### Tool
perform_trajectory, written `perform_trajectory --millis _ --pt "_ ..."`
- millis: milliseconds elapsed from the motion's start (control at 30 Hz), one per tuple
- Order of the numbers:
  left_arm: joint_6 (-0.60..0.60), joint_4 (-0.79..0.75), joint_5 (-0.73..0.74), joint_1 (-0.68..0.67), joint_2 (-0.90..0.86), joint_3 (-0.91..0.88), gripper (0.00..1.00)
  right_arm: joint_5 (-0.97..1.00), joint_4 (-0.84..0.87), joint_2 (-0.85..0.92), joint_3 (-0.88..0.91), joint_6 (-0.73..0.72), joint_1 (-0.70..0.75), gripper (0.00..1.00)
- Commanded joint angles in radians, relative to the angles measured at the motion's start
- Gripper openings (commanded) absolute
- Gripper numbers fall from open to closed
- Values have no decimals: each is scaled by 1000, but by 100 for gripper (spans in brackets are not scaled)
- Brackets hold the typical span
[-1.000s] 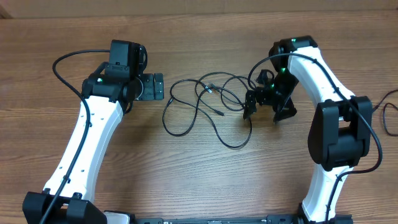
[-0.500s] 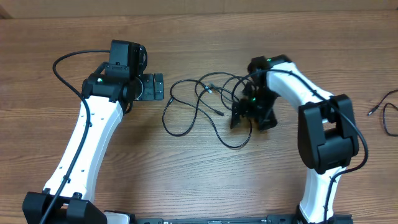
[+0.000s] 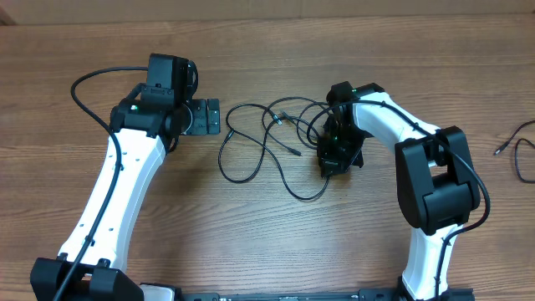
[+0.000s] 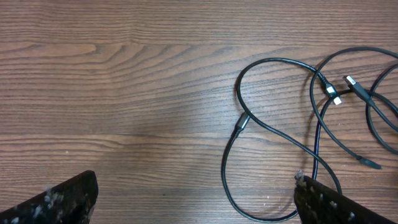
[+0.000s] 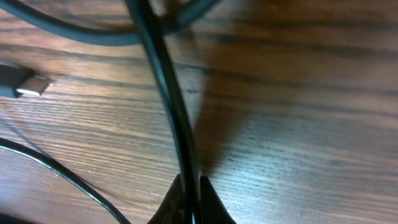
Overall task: Untangle cables
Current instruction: 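Lower the right gripper onto the remaining cables and grasp one, then lift the cable with the right gripper and pull it to the upper right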
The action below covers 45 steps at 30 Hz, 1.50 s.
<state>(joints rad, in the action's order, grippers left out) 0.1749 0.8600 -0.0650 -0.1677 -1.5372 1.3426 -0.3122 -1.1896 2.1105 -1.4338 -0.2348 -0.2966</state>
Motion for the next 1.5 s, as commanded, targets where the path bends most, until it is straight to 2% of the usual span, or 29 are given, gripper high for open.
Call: perform_trajectory --millis 0,133,367,533,667,800,933,1067,1467 --pt "-21 -4 -13 5 13 8 100 45 -51 -6 -64 -1 23 4" --pt "-21 -4 -13 5 13 8 100 140 -186 -8 -215 0 39 4" --pt "-21 -4 -13 5 13 8 100 185 -420 -8 -665 34 44 4" --pt "-21 -4 -13 5 13 8 100 180 -502 -8 -1017 33 44 4" --pt "-21 -4 -13 5 13 8 100 157 -496 -12 -1250 21 43 4" --pt "-21 -4 -13 5 13 8 100 92 -431 -12 -1505 11 43 4" --pt "-21 -4 -13 5 13 8 100 90 -331 -12 -1676 -76 44 4" --pt "-21 -4 -13 5 13 8 100 85 -209 -36 -1707 -134 44 4" --pt "-21 -4 -13 5 13 8 100 103 211 -55 -1707 -162 44 4"
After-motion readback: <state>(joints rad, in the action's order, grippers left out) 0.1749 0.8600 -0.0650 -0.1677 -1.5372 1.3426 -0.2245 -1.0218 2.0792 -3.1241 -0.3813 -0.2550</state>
